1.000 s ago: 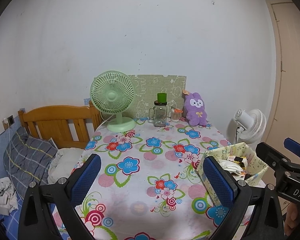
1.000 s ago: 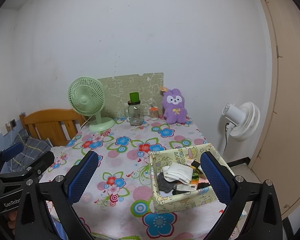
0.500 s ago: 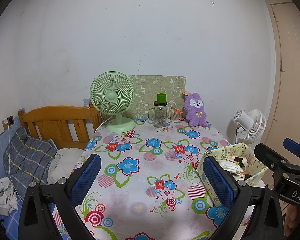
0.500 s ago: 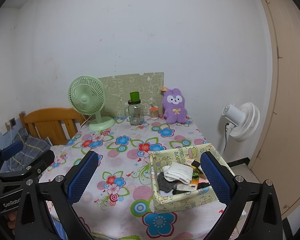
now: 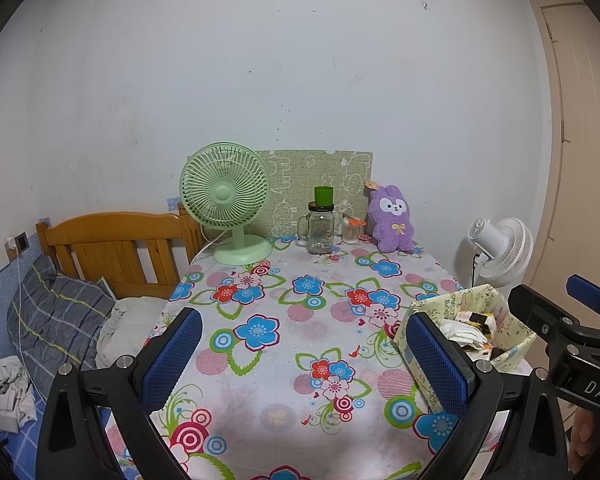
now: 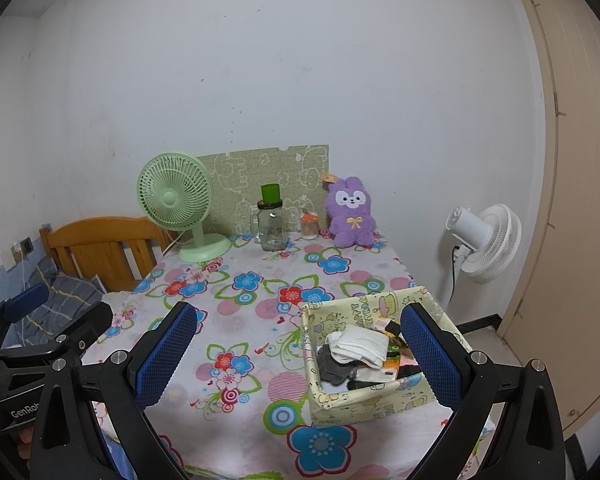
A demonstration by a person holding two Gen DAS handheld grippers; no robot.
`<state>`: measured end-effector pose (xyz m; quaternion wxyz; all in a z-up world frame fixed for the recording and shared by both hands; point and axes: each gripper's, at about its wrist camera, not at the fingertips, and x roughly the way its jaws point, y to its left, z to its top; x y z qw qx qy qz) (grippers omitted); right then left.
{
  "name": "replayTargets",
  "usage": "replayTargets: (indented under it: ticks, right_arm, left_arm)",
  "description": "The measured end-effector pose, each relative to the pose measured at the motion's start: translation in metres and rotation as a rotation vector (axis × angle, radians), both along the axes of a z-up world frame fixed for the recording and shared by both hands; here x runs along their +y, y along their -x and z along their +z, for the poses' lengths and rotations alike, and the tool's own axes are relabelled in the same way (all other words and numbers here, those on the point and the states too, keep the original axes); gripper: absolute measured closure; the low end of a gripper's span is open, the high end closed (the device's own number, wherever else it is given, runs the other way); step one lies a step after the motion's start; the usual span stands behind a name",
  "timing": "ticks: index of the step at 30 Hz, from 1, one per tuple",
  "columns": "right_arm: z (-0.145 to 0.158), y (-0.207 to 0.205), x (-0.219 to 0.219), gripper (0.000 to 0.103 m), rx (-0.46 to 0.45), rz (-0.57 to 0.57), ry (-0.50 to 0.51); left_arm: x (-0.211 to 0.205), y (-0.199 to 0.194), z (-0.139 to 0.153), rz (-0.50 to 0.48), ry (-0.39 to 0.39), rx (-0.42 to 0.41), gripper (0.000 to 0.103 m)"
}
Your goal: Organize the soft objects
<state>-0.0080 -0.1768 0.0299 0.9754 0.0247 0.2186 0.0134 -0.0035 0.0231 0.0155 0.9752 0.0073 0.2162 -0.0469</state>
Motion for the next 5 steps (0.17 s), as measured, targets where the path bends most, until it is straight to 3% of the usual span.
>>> replayTargets:
  ticks: [5]
  right_arm:
    - [-0.0021,-0.0026,0.0000,0.000,0.008,0.001,-0.002]
  left_arm:
    - [-0.0001,-0.0003,-0.0001,-0.002,0.000,0.001,0.000]
